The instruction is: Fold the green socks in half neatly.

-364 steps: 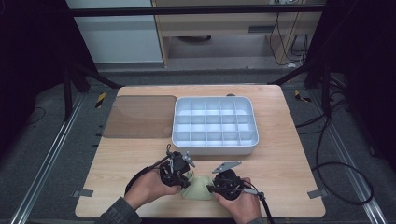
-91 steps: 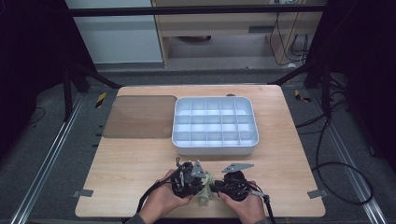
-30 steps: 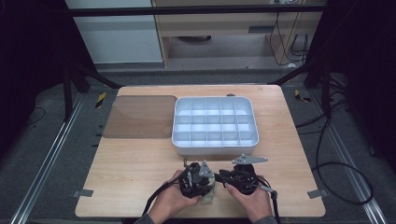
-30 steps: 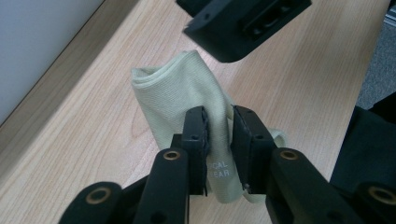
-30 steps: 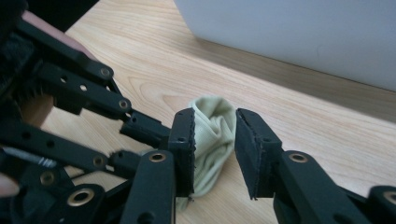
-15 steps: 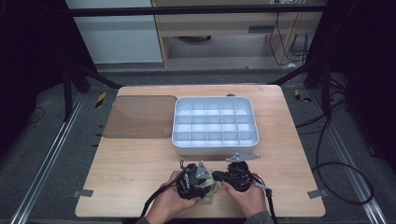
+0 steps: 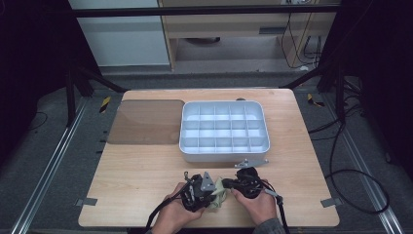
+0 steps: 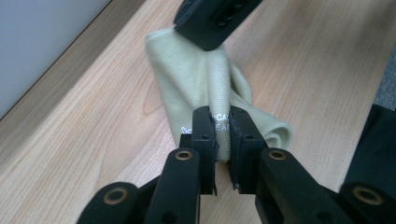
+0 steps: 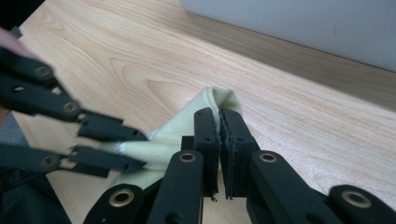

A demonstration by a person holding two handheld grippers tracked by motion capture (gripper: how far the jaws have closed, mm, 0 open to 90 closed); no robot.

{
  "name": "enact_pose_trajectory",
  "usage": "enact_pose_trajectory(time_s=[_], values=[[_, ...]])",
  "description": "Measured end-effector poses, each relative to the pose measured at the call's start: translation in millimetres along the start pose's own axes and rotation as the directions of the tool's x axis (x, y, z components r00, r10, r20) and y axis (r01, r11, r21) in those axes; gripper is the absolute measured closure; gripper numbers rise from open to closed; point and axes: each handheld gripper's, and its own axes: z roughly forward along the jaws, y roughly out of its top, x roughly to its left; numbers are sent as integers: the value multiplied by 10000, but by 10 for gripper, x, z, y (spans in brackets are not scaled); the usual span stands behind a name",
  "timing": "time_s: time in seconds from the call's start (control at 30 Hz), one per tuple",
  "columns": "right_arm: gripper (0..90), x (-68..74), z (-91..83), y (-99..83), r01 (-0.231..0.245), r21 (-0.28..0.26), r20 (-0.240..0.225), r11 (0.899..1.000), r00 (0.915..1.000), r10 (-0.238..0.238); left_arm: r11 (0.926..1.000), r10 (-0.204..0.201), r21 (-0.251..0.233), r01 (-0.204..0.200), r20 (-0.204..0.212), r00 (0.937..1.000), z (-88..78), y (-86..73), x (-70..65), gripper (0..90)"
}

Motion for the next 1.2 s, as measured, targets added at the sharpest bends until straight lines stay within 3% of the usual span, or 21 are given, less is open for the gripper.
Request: enact_pose_trajectory(time_s=[0.2,0.37,0.53,0.6,0.73,0.87,1.0,1.2], values=[[867,-7,80,9,60,188,-82,9998,9999,-59,9999,139,16,-139,-18,9999,-39,-7,-85,830],[866,-9,166,-12,71,302,-171,9995,9998,-66,9980,-497,-366,516,503,9975,43,-58,-106,807],[859,-34,182,-7,198,222,-287,9996,9994,-192,9936,-891,-594,960,1099,9899,-7,-75,-103,700],[855,-31,181,15,327,217,-282,9992,9991,-321,9932,-861,-699,934,1009,9912,-90,-90,-111,646],[848,-22,174,60,482,248,-207,9985,9986,-477,9937,-732,-782,798,844,9937,-271,-165,-72,638],[828,-22,149,106,565,230,-139,9981,9983,-562,9936,-751,-841,759,122,9971,-452,-299,56,622],[801,-13,137,132,570,233,-65,9981,9984,-569,9879,-1174,-1066,1131,-348,9925,-566,-468,265,602],[730,8,138,149,538,302,107,9981,9985,-541,9816,-1567,-1185,1499,-505,9864,-552,-555,402,609]])
